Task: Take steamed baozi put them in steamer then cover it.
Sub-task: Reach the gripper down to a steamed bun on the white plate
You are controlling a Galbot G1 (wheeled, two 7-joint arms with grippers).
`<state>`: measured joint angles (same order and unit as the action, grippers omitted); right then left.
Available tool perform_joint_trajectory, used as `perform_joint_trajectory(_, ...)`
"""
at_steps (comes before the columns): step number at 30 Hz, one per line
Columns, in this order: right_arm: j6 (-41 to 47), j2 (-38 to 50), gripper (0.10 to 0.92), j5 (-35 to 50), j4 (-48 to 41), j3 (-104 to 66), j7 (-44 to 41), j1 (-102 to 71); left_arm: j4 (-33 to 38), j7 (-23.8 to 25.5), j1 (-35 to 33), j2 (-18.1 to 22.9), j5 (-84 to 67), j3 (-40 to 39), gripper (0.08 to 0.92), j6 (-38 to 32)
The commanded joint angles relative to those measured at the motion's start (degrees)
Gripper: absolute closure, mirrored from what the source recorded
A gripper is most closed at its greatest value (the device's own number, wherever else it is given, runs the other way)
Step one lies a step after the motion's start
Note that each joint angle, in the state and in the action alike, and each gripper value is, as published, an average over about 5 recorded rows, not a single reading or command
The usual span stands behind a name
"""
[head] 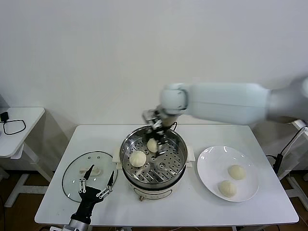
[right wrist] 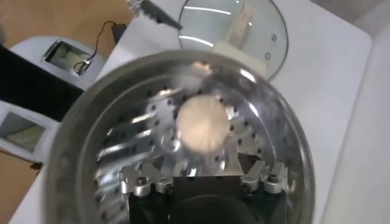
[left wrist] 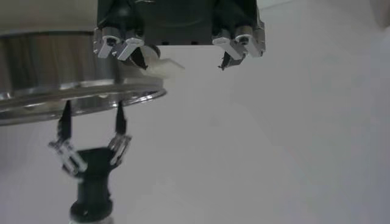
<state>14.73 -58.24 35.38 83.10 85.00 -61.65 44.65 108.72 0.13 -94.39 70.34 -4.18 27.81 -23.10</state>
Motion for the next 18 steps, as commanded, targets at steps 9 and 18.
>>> perform_joint_trajectory(9, -14.4, 30.0, 0.203, -20.9, -1.3, -4.3, -13.1, -14.0, 0.3, 0.0, -0.4, 0.4, 0.4, 0.1, 0.177, 0.0)
perform_joint_trajectory(18, -15.3, 29.5, 0.203, -25.0, -4.2, -9.5, -11.3, -26.1, -0.7, 0.0, -0.3, 0.6, 0.7, 0.1, 0.177, -0.2)
